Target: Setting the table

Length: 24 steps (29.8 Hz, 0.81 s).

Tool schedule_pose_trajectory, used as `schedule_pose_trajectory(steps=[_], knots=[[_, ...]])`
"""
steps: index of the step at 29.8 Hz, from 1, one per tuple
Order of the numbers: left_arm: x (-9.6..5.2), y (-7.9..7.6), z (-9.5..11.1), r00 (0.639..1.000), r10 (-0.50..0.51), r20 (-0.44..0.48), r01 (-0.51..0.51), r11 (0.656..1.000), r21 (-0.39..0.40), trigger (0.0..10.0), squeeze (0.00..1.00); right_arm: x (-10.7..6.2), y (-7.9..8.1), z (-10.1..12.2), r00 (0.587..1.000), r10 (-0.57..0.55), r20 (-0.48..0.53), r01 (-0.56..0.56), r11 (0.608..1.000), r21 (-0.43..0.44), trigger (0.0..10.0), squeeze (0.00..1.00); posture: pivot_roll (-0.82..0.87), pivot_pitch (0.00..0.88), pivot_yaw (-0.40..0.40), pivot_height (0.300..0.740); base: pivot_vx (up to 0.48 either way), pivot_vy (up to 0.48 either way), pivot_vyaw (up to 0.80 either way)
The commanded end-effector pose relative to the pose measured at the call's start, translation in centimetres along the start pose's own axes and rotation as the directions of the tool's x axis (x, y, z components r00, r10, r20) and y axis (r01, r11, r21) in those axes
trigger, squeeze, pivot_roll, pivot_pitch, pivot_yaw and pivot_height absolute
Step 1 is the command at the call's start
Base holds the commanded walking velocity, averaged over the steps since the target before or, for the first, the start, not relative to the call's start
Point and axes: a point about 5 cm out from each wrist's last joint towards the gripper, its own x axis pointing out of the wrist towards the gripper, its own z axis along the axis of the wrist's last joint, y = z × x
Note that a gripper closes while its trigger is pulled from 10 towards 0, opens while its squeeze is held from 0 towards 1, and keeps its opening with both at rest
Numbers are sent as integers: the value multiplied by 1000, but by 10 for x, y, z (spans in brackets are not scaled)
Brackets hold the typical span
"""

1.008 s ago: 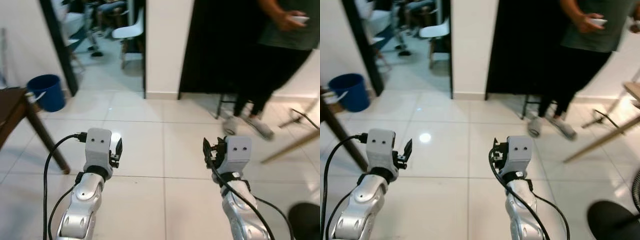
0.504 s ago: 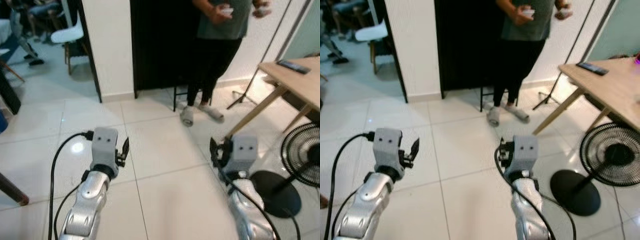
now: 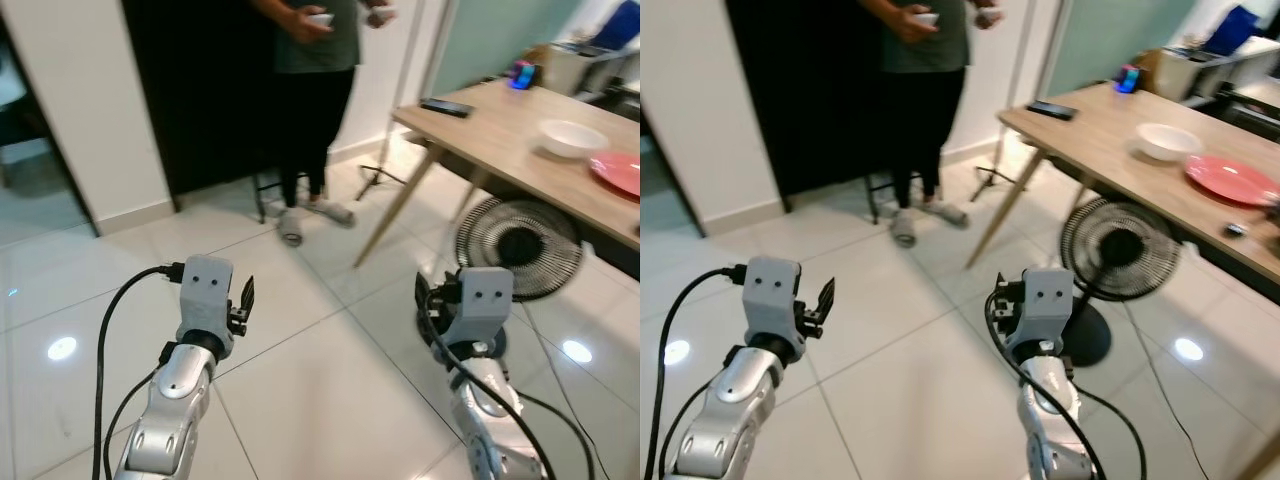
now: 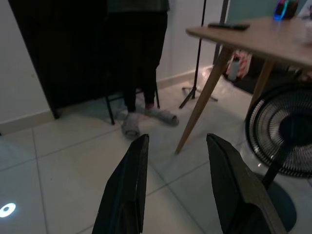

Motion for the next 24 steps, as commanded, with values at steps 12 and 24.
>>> schedule_pose_trajectory(steps=[12,24], knots=[[-2,0,-5,1000,-2,-22,2,1000,5,10000,0,-3,-3,-4,1000,-13,-20,12,1000,-10,10000,0,-53,0,71,740,0,0,-800],[-1,0,0,1000,6,16,-6,1000,12,10000,0,-3,-2,-2,1000,-7,-2,7,1000,-2,10000,0,-53,0,72,740,49,0,-667]])
